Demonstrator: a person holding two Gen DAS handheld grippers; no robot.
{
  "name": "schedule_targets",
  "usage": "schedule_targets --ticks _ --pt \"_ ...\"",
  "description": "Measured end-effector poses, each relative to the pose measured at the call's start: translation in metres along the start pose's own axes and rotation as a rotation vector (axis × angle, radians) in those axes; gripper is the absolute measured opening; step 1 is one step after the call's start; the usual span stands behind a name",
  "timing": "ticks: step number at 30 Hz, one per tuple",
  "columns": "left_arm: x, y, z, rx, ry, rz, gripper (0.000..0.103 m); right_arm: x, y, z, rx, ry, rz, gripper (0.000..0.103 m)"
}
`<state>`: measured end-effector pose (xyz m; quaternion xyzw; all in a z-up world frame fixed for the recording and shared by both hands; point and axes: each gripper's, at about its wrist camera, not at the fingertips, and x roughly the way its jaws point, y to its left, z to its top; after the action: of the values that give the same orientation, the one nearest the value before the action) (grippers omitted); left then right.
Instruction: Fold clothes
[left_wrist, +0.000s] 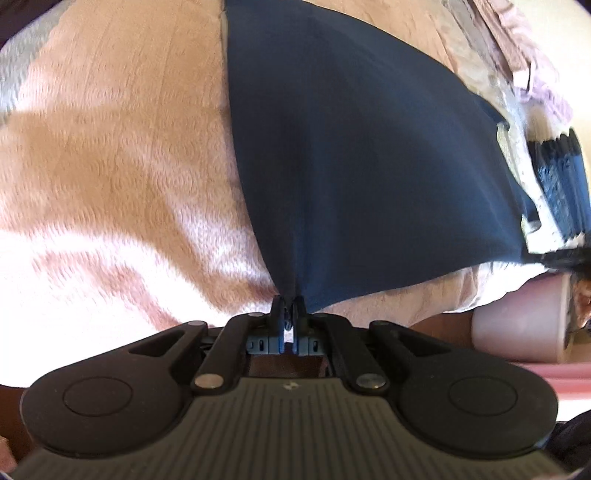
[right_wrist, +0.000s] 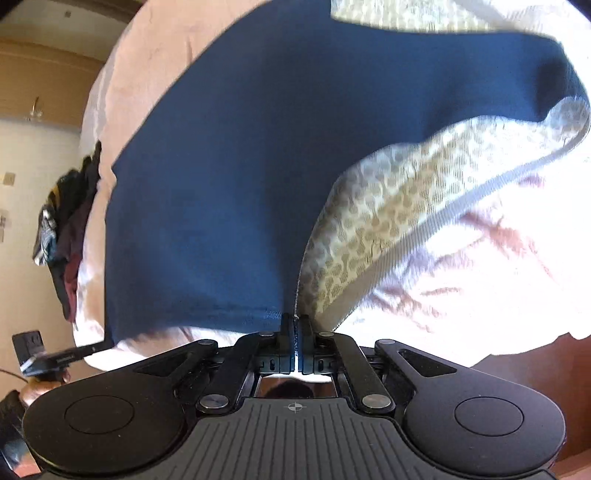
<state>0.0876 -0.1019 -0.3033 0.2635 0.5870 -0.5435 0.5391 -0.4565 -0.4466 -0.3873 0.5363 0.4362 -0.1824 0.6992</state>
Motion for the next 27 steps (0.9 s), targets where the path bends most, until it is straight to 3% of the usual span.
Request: schedule_targets --ticks 3,4,6,8,15,21,27 --pt "-0.009 0.000 0.005 0.050 0.034 0.070 0.010 -0.010 0.006 0.007 -0.023 -0.017 -0.040 0.000" --pt "-0.014 0.001 0.008 0.057 0.028 0.092 0.010 -0.013 0.009 0.009 -0.037 -0.008 -0.071 0.005" --pt "-0.023 0.001 0.014 0.060 0.010 0.129 0.011 -0.023 0.012 0.013 -0.071 -0.013 -0.128 0.019" --pt "-0.033 -0.002 0.024 0.058 -0.028 0.149 0.015 -0.036 0.013 0.016 -0.096 -0.035 -0.149 0.043" --pt "-0.033 -0.035 0.074 0.099 -0.150 0.151 0.022 -0.063 0.026 0.042 -0.168 -0.116 -0.073 0.043" --pt "0.007 -0.061 0.145 0.271 -0.184 0.093 0.029 -0.026 0.062 0.083 -0.208 -0.183 -0.008 0.043" --pt "0.060 -0.062 0.243 0.455 -0.211 0.058 0.031 0.025 0.109 0.110 -0.262 -0.203 -0.034 0.043"
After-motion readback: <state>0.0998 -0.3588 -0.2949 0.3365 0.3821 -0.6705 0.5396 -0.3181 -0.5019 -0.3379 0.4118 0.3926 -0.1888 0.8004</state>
